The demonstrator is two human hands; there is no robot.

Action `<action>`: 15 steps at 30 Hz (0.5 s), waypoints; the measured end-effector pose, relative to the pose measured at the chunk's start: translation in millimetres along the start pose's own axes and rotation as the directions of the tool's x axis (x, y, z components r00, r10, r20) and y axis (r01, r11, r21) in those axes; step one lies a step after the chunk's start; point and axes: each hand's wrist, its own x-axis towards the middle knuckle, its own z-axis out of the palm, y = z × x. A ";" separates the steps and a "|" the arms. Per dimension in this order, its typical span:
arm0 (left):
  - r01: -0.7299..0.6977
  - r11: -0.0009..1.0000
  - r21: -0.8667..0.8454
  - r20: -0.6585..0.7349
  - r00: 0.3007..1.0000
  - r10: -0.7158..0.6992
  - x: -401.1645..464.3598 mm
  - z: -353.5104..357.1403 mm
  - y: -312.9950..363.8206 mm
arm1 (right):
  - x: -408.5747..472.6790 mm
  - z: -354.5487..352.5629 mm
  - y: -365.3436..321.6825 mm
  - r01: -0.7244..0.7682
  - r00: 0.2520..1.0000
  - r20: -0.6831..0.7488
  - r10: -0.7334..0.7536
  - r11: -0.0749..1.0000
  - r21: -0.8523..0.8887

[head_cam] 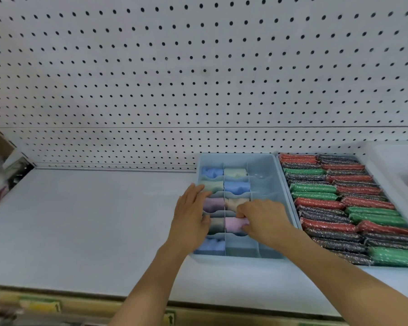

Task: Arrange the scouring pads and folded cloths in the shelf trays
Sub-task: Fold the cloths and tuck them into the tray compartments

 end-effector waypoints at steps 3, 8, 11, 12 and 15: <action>0.011 0.999 -0.050 -0.007 1.000 -0.012 0.6 2.8 -0.1 | 2.4 3.0 -3.0 -0.003 1.000 0.028 0.004 0.999 -0.050; 0.015 0.997 -0.072 -0.015 1.000 -0.017 0.0 2.3 -1.6 | 4.8 1.5 -3.4 0.023 0.997 0.069 -0.023 1.000 0.001; 0.008 0.998 -0.064 -0.009 1.000 -0.008 -0.8 1.1 -0.7 | 2.2 0.2 8.9 0.043 0.987 0.140 -0.078 0.971 0.236; 0.003 0.999 -0.050 -0.009 1.000 -0.004 -0.4 0.9 -0.5 | -1.4 -0.9 13.6 0.040 0.984 0.150 -0.093 0.946 0.323; 0.013 0.996 0.088 -0.016 1.000 -0.012 1.4 2.5 -1.5 | -19.5 -6.1 27.6 0.072 0.989 0.084 -0.123 0.890 0.449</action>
